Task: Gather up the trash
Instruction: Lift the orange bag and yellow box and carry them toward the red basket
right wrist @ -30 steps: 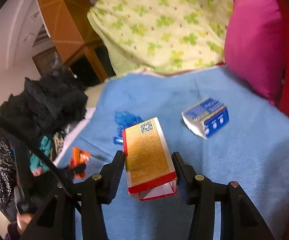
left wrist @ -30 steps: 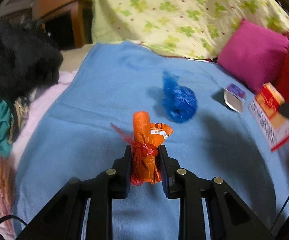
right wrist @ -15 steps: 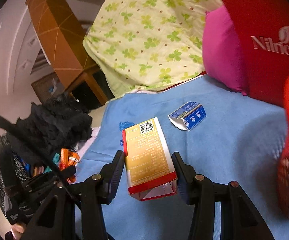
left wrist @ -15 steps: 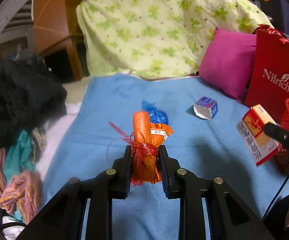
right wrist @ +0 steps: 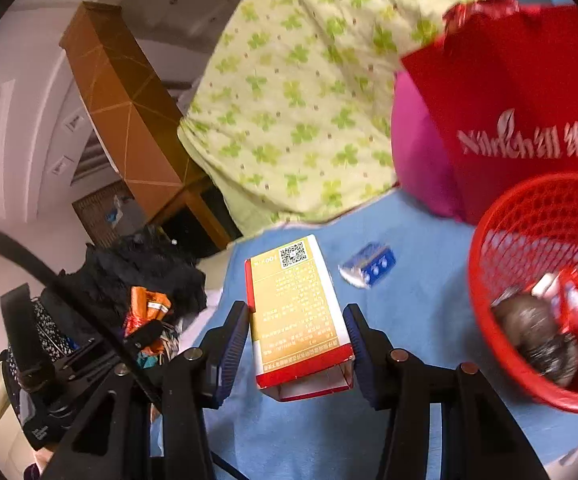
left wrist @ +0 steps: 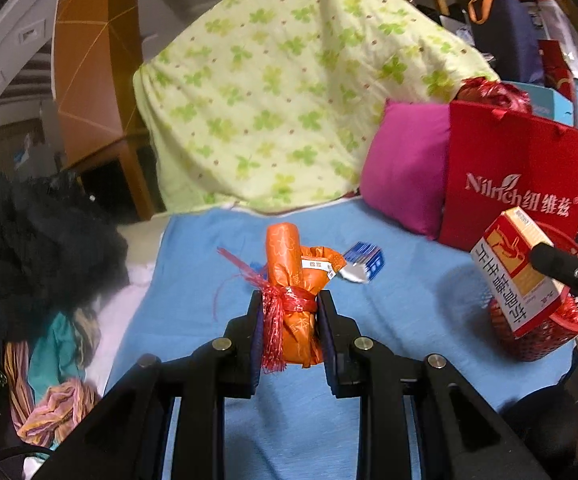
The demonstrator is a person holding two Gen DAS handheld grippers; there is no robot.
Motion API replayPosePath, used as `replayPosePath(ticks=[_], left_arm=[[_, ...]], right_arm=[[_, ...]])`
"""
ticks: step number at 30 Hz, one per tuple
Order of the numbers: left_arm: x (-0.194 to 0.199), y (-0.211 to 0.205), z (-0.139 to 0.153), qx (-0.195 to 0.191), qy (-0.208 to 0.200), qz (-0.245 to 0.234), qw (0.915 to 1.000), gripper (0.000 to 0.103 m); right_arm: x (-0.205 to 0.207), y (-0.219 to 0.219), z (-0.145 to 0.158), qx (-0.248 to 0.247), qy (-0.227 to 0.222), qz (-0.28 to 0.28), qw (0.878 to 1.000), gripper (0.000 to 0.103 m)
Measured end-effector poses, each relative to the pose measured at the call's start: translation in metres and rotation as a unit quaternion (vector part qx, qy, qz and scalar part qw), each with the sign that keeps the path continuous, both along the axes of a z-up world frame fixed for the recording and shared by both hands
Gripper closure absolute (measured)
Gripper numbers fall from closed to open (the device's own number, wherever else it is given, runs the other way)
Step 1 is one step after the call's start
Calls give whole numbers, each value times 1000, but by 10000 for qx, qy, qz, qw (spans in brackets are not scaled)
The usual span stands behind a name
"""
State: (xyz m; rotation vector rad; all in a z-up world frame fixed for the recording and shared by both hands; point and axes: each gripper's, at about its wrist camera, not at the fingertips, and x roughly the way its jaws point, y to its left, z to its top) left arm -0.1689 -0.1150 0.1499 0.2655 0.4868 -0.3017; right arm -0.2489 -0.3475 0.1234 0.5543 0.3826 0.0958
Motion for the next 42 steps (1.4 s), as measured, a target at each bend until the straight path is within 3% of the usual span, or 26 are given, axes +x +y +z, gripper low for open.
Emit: replayPosePath(ticks=[11, 27, 42], left_arm=[[-20, -23, 21, 8, -191, -242, 9995, 77], [-41, -49, 38, 25, -373, -476, 9982, 77], [-58, -85, 31, 172, -358, -789, 9961, 77]], right_arm=[[-45, -15, 42, -65, -529, -301, 9981, 52], [-75, -39, 58, 16, -871, -603, 9944, 51], [-109, -68, 55, 148, -996, -983, 9900, 51]])
